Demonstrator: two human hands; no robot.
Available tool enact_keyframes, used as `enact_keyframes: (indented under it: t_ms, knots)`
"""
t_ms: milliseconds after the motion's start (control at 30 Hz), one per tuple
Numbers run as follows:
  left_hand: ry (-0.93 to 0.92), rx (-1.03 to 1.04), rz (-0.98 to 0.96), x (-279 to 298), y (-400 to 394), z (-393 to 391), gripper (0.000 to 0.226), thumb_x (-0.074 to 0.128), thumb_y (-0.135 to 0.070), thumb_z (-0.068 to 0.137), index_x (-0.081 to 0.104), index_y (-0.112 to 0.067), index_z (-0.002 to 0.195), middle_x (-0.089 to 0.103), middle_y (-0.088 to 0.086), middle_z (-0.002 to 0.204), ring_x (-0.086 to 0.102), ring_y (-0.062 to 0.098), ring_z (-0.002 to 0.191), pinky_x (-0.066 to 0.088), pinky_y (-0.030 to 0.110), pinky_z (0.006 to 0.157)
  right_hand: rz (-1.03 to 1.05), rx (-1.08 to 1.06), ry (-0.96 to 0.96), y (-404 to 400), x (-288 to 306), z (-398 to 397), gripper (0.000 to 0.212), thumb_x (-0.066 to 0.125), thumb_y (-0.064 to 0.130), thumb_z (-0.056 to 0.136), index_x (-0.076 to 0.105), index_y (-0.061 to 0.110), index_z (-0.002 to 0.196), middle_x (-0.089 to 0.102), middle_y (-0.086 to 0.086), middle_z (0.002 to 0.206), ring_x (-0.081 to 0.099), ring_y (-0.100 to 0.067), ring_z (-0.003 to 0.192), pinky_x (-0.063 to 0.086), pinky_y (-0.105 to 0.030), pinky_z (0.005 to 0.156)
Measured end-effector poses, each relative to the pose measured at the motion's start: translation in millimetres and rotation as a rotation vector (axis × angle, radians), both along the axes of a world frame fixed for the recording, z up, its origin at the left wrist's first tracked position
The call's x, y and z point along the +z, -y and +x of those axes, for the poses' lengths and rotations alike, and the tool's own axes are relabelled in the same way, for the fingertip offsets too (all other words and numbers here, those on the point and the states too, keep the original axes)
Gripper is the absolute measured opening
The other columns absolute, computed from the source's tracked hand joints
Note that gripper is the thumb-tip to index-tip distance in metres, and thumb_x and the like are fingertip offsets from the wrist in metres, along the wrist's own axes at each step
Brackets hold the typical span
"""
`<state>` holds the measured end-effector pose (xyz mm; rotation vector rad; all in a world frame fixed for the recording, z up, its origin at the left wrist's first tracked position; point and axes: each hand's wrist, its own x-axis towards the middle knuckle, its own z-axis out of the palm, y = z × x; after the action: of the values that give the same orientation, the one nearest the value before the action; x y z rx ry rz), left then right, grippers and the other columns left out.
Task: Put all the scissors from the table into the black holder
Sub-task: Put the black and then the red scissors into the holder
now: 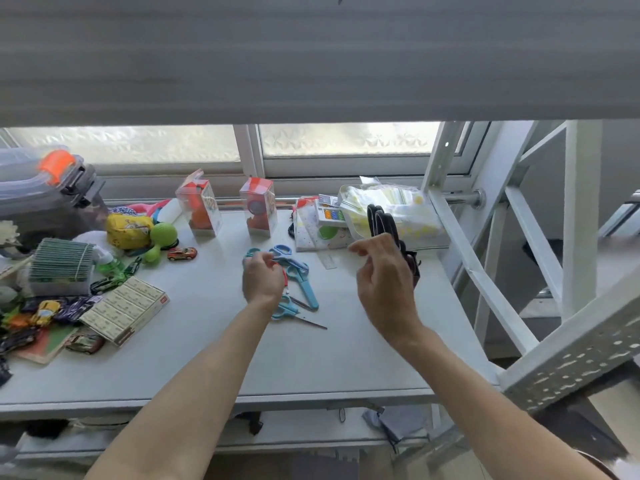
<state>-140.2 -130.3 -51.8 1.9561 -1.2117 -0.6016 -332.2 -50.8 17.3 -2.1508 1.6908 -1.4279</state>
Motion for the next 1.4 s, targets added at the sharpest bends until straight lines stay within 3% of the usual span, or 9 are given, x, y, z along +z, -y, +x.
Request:
enact_keyframes:
  t_ms: [133, 267, 400, 567, 700, 800, 1167, 1300, 1400]
  knots:
    - [0.138, 0.06, 0.314, -20, 7, 38, 0.047, 0.049, -0.012, 0.097, 0.046, -0.003, 0.143, 0.038, 0.023, 0.145, 0.05, 0.039, 0.129, 0.042, 0.042, 0.109, 0.351, 0.205, -0.1, 13, -30, 51, 0.041, 0.051, -0.007, 0.084, 0.064, 0.009, 0.119, 0.059, -0.008, 0.116, 0.059, -0.023, 0.101, 0.05, -0.031, 0.087]
    - [0.215, 0.011, 0.438, -30, 15, 49, 0.044, 0.045, -0.015, 0.099, 0.049, 0.002, 0.139, 0.035, 0.021, 0.142, 0.055, 0.039, 0.123, 0.048, 0.042, 0.106, 0.704, 0.256, -0.299, 47, -57, 85, 0.043, 0.046, 0.001, 0.088, 0.058, 0.01, 0.129, 0.057, -0.013, 0.129, 0.053, -0.031, 0.118, 0.044, -0.036, 0.098]
    - [0.201, 0.035, 0.443, -30, 20, 54, 0.039, 0.056, -0.019, 0.096, 0.056, -0.003, 0.131, 0.039, 0.017, 0.135, 0.059, 0.034, 0.116, 0.053, 0.041, 0.1, 0.803, 0.274, -0.491, 62, -69, 102, 0.033, 0.043, 0.003, 0.09, 0.059, 0.007, 0.119, 0.062, -0.015, 0.12, 0.057, -0.034, 0.108, 0.044, -0.034, 0.08]
    - [-0.099, 0.133, 0.366, -31, 25, 66, 0.04, 0.066, -0.018, 0.089, 0.056, -0.002, 0.124, 0.058, 0.02, 0.129, 0.065, 0.033, 0.104, 0.058, 0.041, 0.092, 0.772, 0.246, -0.542, 67, -73, 108, 0.028, 0.044, 0.007, 0.092, 0.06, 0.008, 0.115, 0.063, -0.014, 0.114, 0.059, -0.032, 0.103, 0.047, -0.037, 0.08]
    - [-0.484, 0.161, 0.214, -10, 16, 60, 0.006, 0.057, -0.003, 0.095, 0.054, -0.003, 0.1, 0.066, 0.022, 0.117, 0.068, 0.029, 0.096, 0.058, 0.033, 0.071, 0.718, 0.233, -0.455, 66, -78, 106, 0.028, 0.048, 0.015, 0.094, 0.057, 0.013, 0.121, 0.06, -0.011, 0.117, 0.056, -0.03, 0.106, 0.048, -0.04, 0.087]
    - [-0.623, 0.116, 0.078, 14, 6, 49, 0.019, 0.054, 0.002, 0.095, 0.048, -0.002, 0.113, 0.066, 0.026, 0.118, 0.07, 0.03, 0.098, 0.058, 0.033, 0.075, 0.629, 0.242, -0.373, 64, -77, 104, 0.036, 0.056, 0.022, 0.094, 0.052, 0.016, 0.13, 0.058, -0.01, 0.116, 0.055, -0.03, 0.107, 0.047, -0.04, 0.089]
    - [-0.348, -0.425, -0.145, 91, -42, 8, 0.031, 0.063, -0.035, 0.096, 0.057, -0.009, 0.11, 0.072, 0.005, 0.098, 0.073, 0.014, 0.086, 0.056, 0.012, 0.065, 0.293, 0.186, 0.071, 34, -54, 79, 0.044, 0.064, 0.0, 0.081, 0.049, 0.01, 0.12, 0.056, -0.009, 0.105, 0.061, -0.023, 0.082, 0.056, -0.033, 0.074]
    - [-0.328, -0.515, -0.128, 91, -43, -13, 0.019, 0.057, -0.032, 0.1, 0.06, -0.014, 0.103, 0.073, -0.003, 0.091, 0.072, 0.005, 0.075, 0.057, 0.013, 0.064, 0.217, 0.154, 0.207, 2, -48, 45, 0.037, 0.061, -0.004, 0.081, 0.049, 0.01, 0.113, 0.055, -0.004, 0.102, 0.055, -0.01, 0.074, 0.048, -0.015, 0.066]
    - [-0.288, -0.523, -0.064, 75, -37, -32, 0.015, 0.058, -0.024, 0.1, 0.061, -0.012, 0.108, 0.071, 0.005, 0.102, 0.07, 0.01, 0.079, 0.057, 0.02, 0.066, 0.116, 0.138, 0.346, -20, -43, 16, 0.033, 0.056, -0.003, 0.081, 0.049, 0.016, 0.107, 0.055, -0.001, 0.098, 0.051, -0.008, 0.071, 0.046, -0.017, 0.066]
